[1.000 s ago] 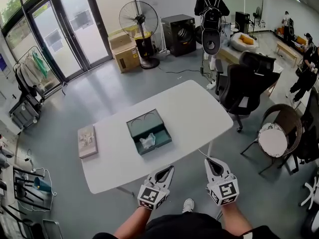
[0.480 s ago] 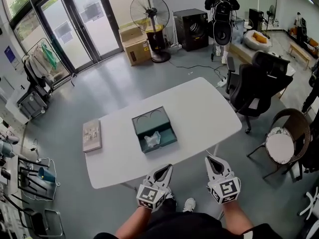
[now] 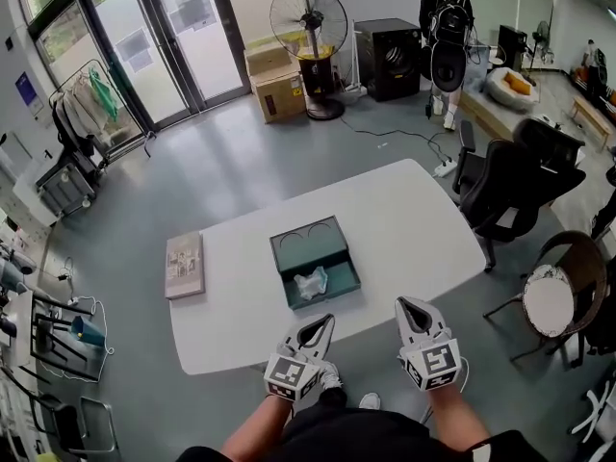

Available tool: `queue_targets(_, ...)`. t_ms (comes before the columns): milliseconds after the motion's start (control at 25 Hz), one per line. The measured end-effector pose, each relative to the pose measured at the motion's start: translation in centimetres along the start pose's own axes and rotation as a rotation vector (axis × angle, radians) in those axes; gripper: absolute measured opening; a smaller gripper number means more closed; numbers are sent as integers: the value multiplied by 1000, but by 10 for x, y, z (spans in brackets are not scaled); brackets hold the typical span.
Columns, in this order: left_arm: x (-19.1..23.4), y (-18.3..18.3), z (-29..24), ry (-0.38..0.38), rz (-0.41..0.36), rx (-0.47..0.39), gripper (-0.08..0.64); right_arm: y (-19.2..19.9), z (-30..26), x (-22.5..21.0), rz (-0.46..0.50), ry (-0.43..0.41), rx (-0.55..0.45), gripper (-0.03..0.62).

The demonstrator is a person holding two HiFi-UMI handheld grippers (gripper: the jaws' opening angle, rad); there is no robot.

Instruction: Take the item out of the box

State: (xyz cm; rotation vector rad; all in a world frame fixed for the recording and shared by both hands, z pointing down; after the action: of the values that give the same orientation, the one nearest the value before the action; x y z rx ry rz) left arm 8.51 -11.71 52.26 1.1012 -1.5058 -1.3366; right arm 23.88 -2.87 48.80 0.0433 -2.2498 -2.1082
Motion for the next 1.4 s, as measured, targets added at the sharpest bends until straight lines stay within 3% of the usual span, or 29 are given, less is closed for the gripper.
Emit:
queue_targets(200, 36, -6, -9, -2, -46, -5, 13, -9, -41, 5, 9, -20, 4, 6)
queue_targets(640, 103, -13, -19, -26, -9, -12, 12, -15, -110, 23, 34, -48, 15, 6)
queue_targets(1000, 140, -4, -14, -1, -11, -22, 12, -21, -146, 46, 46, -63, 3, 6)
queue_targets(1400, 159, -13, -20, -77, -1, -14, 12, -24, -170, 42, 62, -119, -24, 6)
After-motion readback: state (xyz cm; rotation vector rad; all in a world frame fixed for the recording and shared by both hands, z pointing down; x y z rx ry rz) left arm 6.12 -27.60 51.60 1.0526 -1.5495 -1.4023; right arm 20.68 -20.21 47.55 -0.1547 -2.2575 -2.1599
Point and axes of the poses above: the fingertips, and each gripper's own axes: z backward along the fingers, x to its left, y out of its underside, the point moved 3 cm from there along z, backward along the fingers, and after that the axes turned 4 degrees about -x, right-handed, at the moved point
